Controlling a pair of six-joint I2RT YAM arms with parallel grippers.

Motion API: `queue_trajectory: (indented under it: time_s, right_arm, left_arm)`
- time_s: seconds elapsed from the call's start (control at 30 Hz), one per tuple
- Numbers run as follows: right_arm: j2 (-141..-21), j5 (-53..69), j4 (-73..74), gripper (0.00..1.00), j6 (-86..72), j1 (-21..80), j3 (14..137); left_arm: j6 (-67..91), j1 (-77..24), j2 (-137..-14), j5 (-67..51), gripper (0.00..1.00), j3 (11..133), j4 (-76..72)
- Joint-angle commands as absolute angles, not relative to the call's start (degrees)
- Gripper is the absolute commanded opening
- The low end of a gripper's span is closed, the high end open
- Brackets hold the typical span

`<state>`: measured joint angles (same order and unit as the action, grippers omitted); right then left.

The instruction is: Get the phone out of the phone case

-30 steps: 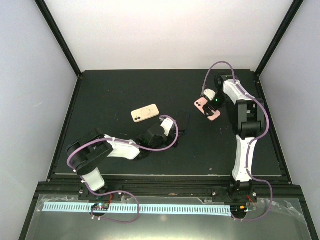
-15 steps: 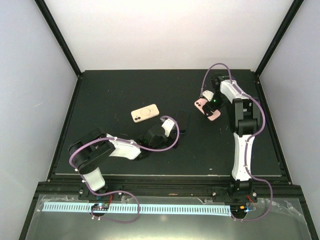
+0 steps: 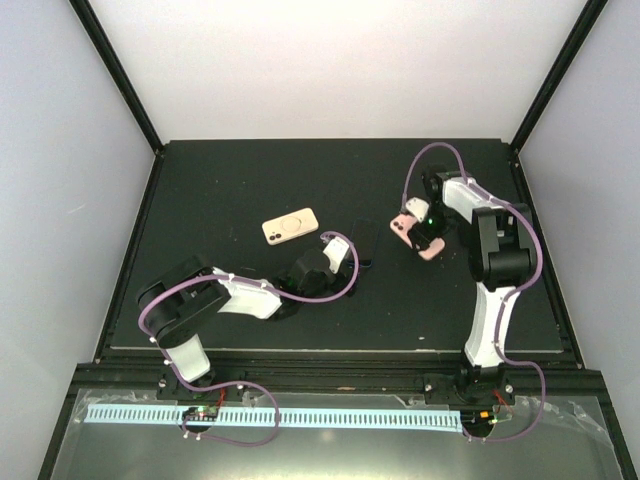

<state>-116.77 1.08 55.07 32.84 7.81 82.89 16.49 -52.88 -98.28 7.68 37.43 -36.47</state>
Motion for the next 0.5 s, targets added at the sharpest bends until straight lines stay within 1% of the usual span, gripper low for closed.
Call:
queue_trajectory:
  time_s: [0.0,0.03,0.1,0.2,0.23,0.37,0.47]
  right_arm:
    - [-108.62,-2.66,56.6,0.73,34.63,8.35,70.63]
    - [-107.2,-2.73,56.33,0.73,34.77,8.35,68.51]
    - [-105.13,-1.8,55.66,0.79,34.75,8.43,65.78]
    - [-104.54,-0.02,54.65,0.88,33.88,8.65,64.89]
    - [-105.01,0.42,54.31,0.94,33.36,8.76,65.17]
    - [-106.63,1.85,52.99,0.98,31.37,9.88,66.14]
    - [-107.99,1.34,51.97,0.98,29.74,10.96,66.59]
  left_arm:
    - [16.05,-52.91,-98.07,8.53,0.9,38.68,-38.49]
    - [16.1,-52.91,-97.93,8.58,0.9,38.55,-38.61]
    - [16.17,-52.91,-97.53,8.52,0.9,38.21,-39.12]
    - [16.3,-52.91,-97.45,8.36,0.89,37.71,-39.83]
    - [16.31,-52.91,-97.51,8.35,0.9,37.71,-39.82]
    - [16.35,-52.91,-97.34,8.52,0.89,37.47,-39.7]
    - [16.35,-52.89,-97.04,8.95,0.89,37.05,-39.91]
